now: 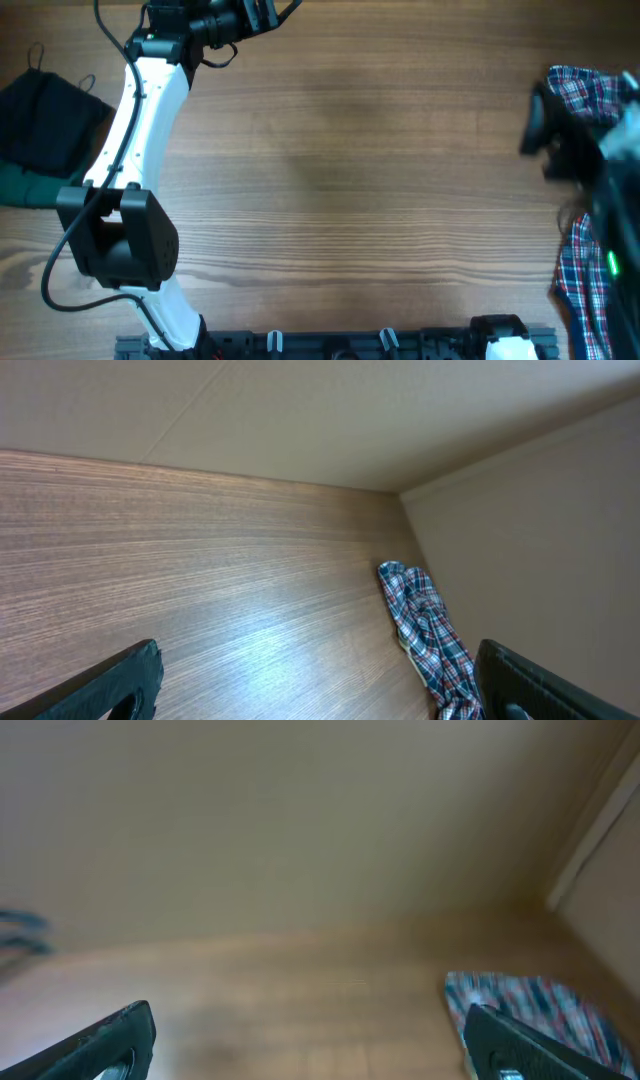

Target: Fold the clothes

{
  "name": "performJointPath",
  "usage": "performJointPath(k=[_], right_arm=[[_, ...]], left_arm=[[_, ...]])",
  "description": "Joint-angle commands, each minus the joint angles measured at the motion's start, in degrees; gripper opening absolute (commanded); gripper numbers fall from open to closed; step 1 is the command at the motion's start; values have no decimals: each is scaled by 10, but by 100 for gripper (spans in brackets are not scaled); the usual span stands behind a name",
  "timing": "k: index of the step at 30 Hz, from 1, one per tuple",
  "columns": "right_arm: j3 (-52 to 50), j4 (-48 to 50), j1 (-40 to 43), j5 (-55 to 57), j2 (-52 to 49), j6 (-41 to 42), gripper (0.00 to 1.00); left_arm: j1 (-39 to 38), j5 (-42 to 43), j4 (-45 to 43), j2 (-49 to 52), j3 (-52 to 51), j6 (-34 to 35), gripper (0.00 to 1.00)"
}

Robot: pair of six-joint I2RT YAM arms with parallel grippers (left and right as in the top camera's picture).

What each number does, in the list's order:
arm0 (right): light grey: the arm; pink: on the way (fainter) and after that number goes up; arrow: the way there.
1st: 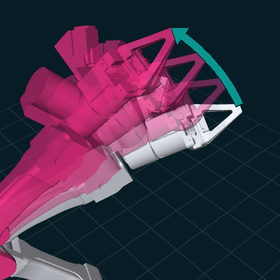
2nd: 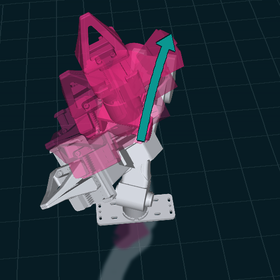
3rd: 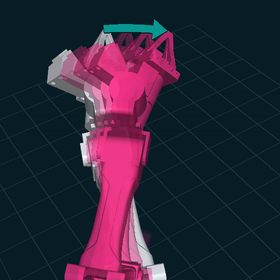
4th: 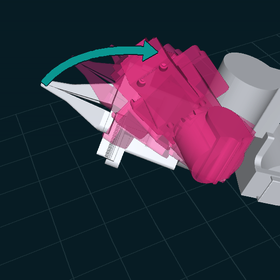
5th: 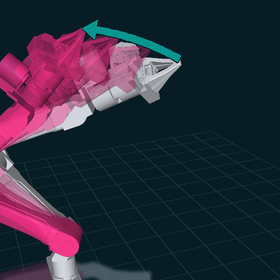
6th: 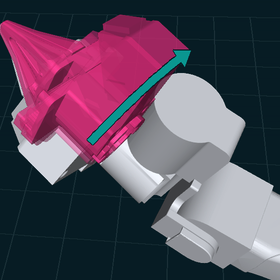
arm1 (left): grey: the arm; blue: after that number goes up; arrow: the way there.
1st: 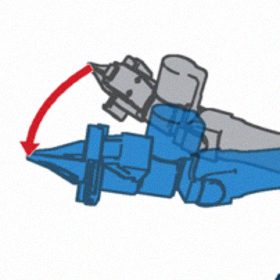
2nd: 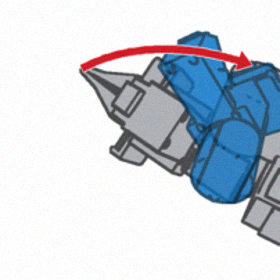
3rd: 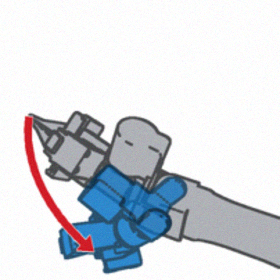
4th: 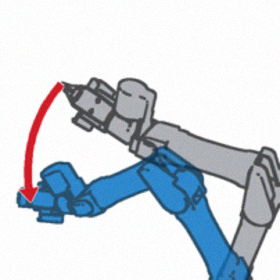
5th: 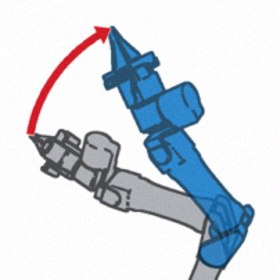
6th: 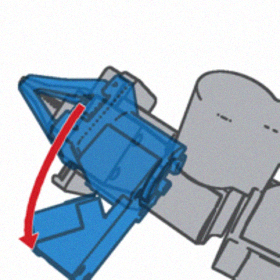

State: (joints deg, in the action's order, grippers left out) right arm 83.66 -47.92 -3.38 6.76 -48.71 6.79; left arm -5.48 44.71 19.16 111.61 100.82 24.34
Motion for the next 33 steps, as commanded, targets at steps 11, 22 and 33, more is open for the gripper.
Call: performJointPath(k=[11,22,33], right_arm=[[-554,228,-3,14,438,131,100],[-796,618,-3,2,448,106,100],[-834,504,-3,-25,485,22,100]], left_arm=[[0,7,-1,-1,-3,3,100],[0,7,-1,-1,-3,3,100],[0,7,-1,-1,-3,3,100]])
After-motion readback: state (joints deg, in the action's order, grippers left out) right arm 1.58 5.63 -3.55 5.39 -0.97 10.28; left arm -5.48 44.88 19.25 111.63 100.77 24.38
